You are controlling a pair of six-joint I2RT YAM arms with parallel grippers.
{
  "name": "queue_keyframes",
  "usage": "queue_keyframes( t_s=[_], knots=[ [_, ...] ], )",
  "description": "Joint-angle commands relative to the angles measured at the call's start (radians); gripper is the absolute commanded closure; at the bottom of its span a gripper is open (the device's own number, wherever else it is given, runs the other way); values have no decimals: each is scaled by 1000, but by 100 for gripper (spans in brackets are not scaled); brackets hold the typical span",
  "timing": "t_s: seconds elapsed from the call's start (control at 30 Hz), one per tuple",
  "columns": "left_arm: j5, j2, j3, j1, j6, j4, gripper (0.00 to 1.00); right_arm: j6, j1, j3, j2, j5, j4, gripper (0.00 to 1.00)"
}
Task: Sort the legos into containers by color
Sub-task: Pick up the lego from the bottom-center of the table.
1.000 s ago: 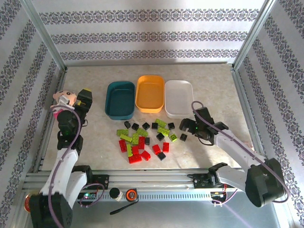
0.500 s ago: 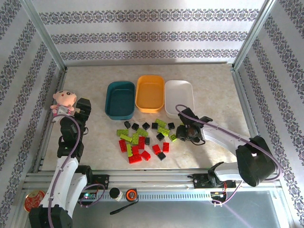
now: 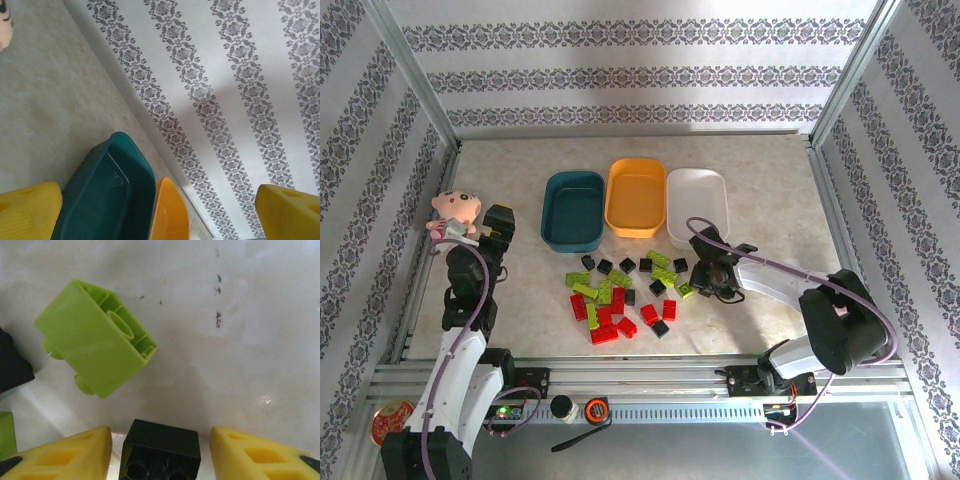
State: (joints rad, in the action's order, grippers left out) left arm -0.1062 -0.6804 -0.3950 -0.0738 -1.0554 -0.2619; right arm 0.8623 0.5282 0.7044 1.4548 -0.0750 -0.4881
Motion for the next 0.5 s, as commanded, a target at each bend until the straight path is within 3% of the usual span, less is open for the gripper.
queue_keyframes(
  t_s=[0.0, 0.23, 0.47],
  knots=[
    [-71, -26, -86, -5, 101, 38, 1, 31, 3, -22, 13, 12, 15, 48],
    [-175, -165, -174, 26, 154, 125, 1, 5, -18, -37, -15, 38, 29, 65],
    [-49, -241, -298, 228, 337, 346, 3, -82, -52, 18, -164, 45, -1, 74]
  ],
)
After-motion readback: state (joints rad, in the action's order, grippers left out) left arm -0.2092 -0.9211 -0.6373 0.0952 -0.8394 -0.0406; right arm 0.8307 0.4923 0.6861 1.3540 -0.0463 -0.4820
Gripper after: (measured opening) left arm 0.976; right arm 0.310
